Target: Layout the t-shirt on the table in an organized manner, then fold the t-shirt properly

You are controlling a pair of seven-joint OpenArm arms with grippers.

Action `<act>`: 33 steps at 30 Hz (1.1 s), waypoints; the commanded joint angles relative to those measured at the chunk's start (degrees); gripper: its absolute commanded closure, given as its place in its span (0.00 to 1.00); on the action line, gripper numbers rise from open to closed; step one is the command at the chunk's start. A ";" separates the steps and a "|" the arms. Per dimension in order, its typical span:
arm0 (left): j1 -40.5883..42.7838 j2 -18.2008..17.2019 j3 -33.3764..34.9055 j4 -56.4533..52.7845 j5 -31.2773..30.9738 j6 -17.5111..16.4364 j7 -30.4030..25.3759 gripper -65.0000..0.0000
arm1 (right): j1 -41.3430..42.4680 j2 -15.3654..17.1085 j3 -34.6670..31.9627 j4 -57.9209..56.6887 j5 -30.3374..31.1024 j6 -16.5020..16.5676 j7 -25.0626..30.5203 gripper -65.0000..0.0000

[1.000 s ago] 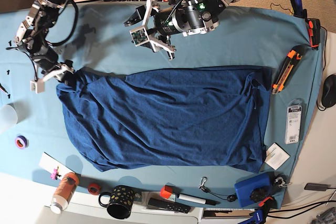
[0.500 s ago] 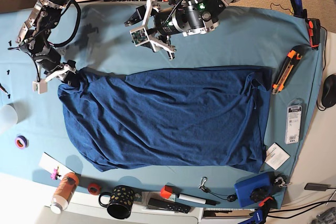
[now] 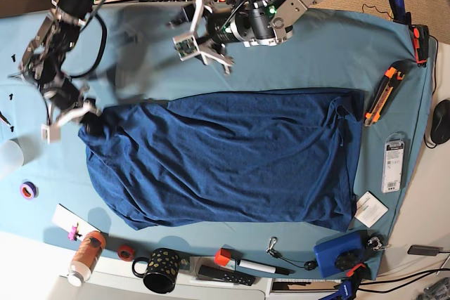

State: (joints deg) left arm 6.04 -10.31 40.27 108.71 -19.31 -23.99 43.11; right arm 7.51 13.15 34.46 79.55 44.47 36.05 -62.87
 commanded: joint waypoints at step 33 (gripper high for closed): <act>-1.86 6.10 0.07 -6.49 21.51 21.44 -13.75 0.56 | 28.57 0.63 -29.14 1.01 -16.04 -6.16 8.02 1.00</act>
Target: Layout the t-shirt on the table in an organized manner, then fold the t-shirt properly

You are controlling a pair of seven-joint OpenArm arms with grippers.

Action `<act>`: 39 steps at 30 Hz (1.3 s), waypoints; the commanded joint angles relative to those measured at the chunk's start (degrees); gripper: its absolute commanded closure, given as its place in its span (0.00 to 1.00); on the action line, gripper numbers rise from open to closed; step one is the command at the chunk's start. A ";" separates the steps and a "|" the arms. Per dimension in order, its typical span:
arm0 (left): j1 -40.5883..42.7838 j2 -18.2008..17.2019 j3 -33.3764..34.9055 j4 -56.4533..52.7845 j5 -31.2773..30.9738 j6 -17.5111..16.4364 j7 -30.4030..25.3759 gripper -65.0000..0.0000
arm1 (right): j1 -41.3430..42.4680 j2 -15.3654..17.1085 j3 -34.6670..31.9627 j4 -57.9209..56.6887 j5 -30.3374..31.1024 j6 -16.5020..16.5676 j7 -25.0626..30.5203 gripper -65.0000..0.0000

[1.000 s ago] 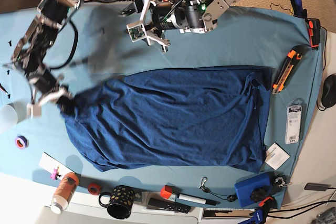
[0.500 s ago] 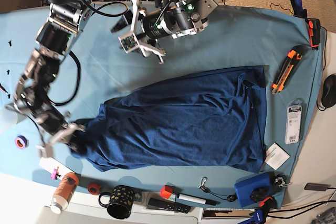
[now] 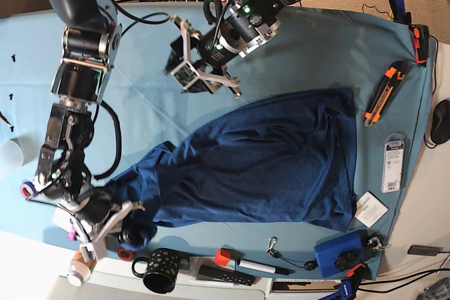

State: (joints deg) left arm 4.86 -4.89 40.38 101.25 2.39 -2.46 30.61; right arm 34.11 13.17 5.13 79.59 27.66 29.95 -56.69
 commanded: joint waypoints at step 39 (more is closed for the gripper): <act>-28.22 13.89 -8.04 -41.42 -6.71 -7.37 -9.70 0.57 | 2.10 0.63 0.22 0.96 0.76 -0.31 2.75 1.00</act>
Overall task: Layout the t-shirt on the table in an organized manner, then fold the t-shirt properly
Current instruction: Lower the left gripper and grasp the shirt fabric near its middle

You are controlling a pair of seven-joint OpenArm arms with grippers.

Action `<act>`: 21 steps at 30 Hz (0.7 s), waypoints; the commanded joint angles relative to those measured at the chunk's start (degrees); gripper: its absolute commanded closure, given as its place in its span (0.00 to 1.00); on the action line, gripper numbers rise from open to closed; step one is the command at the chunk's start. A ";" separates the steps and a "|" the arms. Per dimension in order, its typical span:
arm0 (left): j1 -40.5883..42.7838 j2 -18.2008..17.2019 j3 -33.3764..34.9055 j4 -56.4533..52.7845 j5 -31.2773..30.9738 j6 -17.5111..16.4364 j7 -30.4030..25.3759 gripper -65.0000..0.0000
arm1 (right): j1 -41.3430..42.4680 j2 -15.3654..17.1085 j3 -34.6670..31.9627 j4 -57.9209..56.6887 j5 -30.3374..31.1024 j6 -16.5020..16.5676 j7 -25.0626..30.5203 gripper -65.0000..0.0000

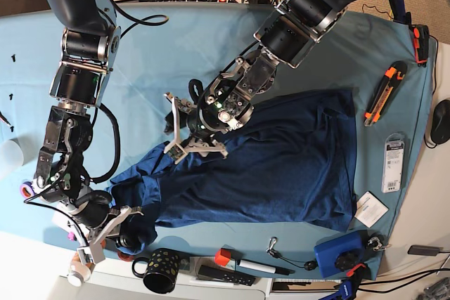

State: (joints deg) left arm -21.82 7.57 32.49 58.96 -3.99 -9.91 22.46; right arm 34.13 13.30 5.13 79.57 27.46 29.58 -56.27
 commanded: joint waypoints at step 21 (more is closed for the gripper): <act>-9.44 1.43 0.00 -10.62 2.91 -5.11 -16.96 0.55 | 2.08 -1.97 0.22 0.98 0.92 0.11 2.54 1.00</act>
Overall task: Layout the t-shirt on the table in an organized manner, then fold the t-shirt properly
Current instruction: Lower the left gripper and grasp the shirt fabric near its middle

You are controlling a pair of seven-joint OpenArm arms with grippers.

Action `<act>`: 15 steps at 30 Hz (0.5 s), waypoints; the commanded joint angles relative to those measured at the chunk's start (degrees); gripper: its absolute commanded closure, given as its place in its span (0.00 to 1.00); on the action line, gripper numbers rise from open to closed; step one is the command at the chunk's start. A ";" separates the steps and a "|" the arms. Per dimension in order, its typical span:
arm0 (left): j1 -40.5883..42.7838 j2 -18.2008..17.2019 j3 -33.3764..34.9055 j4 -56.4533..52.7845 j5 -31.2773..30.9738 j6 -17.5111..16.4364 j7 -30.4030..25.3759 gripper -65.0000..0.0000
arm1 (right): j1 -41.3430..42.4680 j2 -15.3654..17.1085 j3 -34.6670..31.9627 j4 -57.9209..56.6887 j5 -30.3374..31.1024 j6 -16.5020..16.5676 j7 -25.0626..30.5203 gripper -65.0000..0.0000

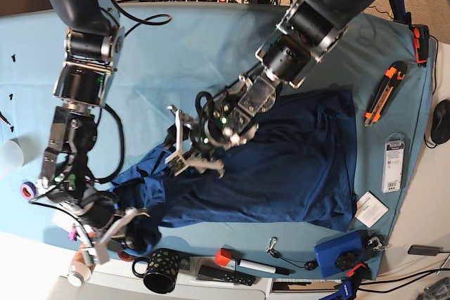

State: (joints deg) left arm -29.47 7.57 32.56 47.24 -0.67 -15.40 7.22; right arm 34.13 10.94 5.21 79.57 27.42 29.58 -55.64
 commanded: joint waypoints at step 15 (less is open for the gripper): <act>0.96 1.43 -0.07 1.07 -1.05 -0.35 -4.28 0.48 | 3.34 -1.75 0.13 0.98 -1.84 0.09 2.73 1.00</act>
State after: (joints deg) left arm -26.87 7.57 32.56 47.27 -1.15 -15.94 4.75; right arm 35.11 8.88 5.23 79.57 24.77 29.58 -55.22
